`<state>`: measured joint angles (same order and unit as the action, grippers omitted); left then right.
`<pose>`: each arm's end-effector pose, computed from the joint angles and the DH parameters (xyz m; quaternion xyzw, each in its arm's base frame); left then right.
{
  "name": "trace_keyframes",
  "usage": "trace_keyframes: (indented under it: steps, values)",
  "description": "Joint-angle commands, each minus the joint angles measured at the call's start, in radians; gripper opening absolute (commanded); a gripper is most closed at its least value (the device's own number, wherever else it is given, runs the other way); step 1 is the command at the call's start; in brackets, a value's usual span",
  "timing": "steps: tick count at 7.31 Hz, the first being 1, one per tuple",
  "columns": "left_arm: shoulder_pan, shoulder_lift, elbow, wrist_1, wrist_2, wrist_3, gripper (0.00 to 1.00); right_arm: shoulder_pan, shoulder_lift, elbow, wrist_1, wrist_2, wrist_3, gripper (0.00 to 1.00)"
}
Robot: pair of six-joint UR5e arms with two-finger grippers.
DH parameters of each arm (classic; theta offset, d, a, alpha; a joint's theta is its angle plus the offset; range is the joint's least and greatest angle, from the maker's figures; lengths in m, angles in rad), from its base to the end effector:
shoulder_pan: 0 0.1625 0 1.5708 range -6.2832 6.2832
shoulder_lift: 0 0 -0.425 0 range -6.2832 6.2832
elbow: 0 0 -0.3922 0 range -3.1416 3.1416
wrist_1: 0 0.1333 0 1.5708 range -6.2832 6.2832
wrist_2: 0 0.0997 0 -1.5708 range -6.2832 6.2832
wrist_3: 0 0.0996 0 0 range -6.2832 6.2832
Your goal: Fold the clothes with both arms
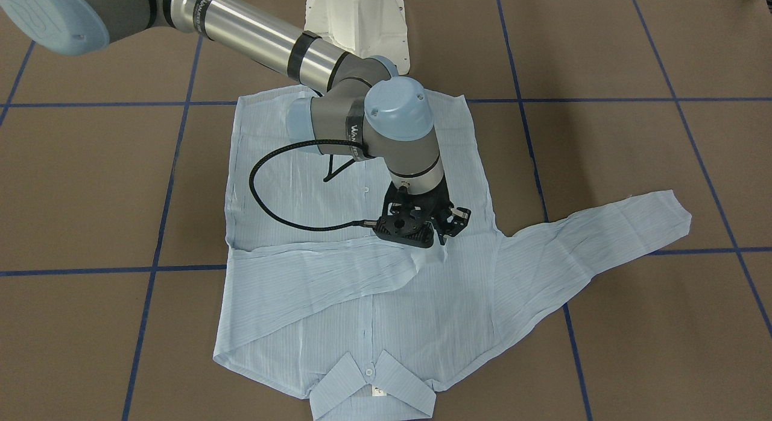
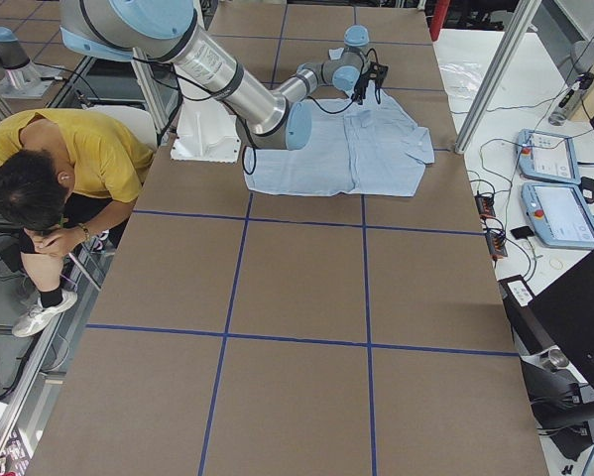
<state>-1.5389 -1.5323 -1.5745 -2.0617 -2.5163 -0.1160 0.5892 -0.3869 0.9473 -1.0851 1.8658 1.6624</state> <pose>-0.0369 -0.4922 0.6093 0.1680 0.4572 0.0664 0.8708 -0.6555 -0.5637 0.0758 -0.0017 -0.5102 0.2169 0.8322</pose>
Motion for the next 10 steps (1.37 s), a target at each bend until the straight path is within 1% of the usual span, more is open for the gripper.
trace_keyframes:
  steps: [1,2,3,4,5,6,7,8,9,10]
  values:
    - [0.13,-0.061,0.049,0.005,0.004,-0.201,1.0,-0.022,0.008,0.002,0.021,-0.037,0.036,1.0]
    - [0.184,-0.098,0.094,-0.001,0.073,-0.235,1.0,-0.02,0.005,0.005,0.019,-0.039,0.037,1.0]
    - [0.227,-0.104,0.128,-0.018,0.133,-0.264,1.0,-0.008,-0.022,0.033,0.016,-0.04,0.042,1.0]
    - [0.23,-0.129,0.202,-0.068,0.137,-0.289,0.98,0.02,-0.074,0.083,0.013,-0.034,0.04,1.0]
    - [0.235,-0.181,0.325,-0.146,0.136,-0.295,0.96,0.036,-0.151,0.161,0.011,-0.031,0.034,1.0]
    - [0.27,-0.216,0.377,-0.167,0.136,-0.338,0.91,0.064,-0.183,0.191,0.01,-0.004,0.033,1.0]
    - [0.313,-0.223,0.389,-0.167,0.136,-0.349,0.88,0.078,-0.193,0.192,0.008,0.031,0.033,1.0]
    - [0.316,-0.22,0.387,-0.169,0.132,-0.369,0.79,0.078,-0.194,0.203,0.008,0.033,0.033,1.0]
    - [0.339,-0.217,0.392,-0.169,0.135,-0.372,0.76,0.08,-0.205,0.212,0.008,0.033,0.033,1.0]
    - [0.358,-0.213,0.395,-0.17,0.136,-0.372,0.75,0.083,-0.217,0.228,0.01,0.033,0.033,1.0]
